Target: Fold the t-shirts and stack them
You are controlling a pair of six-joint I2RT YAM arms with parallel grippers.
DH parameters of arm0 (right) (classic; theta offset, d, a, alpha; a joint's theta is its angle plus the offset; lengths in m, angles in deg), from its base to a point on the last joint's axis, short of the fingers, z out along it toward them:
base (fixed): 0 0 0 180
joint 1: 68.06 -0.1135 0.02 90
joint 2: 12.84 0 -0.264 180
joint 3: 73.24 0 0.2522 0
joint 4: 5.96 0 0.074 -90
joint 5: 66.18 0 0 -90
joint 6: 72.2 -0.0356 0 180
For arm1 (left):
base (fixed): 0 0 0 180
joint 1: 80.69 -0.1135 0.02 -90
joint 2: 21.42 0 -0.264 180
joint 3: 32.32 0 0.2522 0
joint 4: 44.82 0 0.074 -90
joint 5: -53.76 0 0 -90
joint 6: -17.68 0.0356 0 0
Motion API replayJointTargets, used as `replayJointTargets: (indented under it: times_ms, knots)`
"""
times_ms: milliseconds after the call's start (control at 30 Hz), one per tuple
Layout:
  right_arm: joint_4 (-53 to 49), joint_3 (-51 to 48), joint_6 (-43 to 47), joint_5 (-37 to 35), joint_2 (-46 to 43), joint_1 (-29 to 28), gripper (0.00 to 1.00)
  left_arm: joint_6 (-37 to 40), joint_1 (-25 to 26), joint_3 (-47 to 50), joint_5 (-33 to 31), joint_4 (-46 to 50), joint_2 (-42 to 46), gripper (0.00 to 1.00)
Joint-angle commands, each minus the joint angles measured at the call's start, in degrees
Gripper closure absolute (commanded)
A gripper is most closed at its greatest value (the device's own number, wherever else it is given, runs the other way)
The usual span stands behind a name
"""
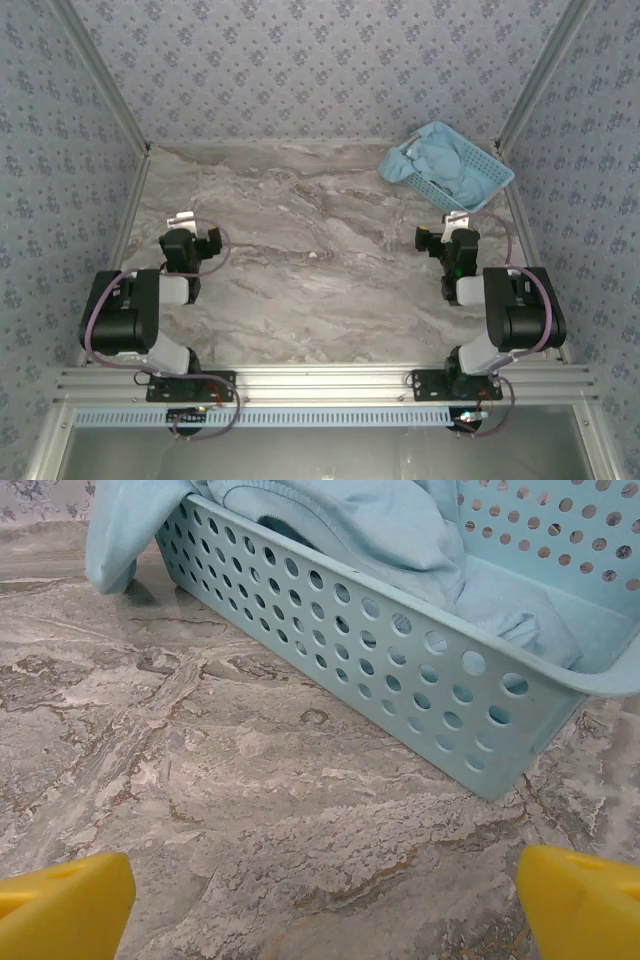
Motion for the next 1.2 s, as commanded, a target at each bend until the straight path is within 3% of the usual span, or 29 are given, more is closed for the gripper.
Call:
replayJointTargets:
  times_ms: [0, 567, 633, 733, 767, 833, 867, 900, 967, 1000, 1067, 1100, 1167]
  knots:
    - [-0.78, 1.06, 0.08, 0.35, 0.13, 0.41, 0.0, 0.69, 0.3, -0.95, -0.61, -1.93, -0.18, 0.02]
    - [-1.14, 1.25, 0.09, 1.14, 0.13, 0.76, 0.0, 0.7, 0.28, -1.07, -0.66, -1.75, -0.25, 0.02]
    - [-0.41, 0.57, 0.63, -4.8, -1.69, -0.5, 0.0, 0.8, 0.29, -0.86, -0.69, -2.04, 0.42, 0.02]
    - [-15.33, 5.06, 1.96, -14.26, -11.6, -4.29, 0.0, 3.25, 2.95, -3.92, -3.55, 9.04, 8.01, 0.02]
    - [-20.53, 8.1, -0.76, -17.68, -15.0, -5.39, 0.0, 4.14, 4.66, -5.0, -6.53, 12.61, 11.35, 0.02]
    - [-35.1, 16.08, -12.7, -16.67, -19.39, -4.49, 0.0, 3.49, 7.42, -5.85, -11.22, 12.88, 17.64, 0.02]
    - [-45.2, 20.8, -23.37, -14.59, -20.71, -3.22, 0.0, -0.63, 8.26, -8.07, -13.53, 15.82, 20.68, 0.02]
    - [-52.21, 24.09, -30.5, -12.37, -21.39, -2.15, 0.0, -7.94, 8.16, -11.96, -14.47, 25.9, 23.76, 0.02]
    - [-52.05, 28.04, -30.4, -3.09, -20.48, 0.58, 0.0, -24.1, 6.73, -23.72, -16.57, 50.82, 26.18, 0.02]
    - [-53.8, 31.18, -30.87, -3.01, -19.12, 1.41, 0.0, -29.08, 5.41, -25.76, -15.99, 53.18, 25.2, 0.02]
    - [-66.23, 43.05, -32.27, -5.9, -12.49, 1.7, 0.0, -38.62, -1.19, -29.66, -0.16, 54.3, 21.16, 0.02]
    - [-72.34, 48.8, -32.11, -5.55, -8.69, 1.85, 0.01, -40.52, -2.3, -31.72, 3.7, 55.08, 18.86, 0.02]
    - [-81.53, 60.54, -30.56, -4.22, -0.55, 2.07, 0.01, -38.92, 0.61, -38.12, 4.83, 59.1, 14.81, 0.02]
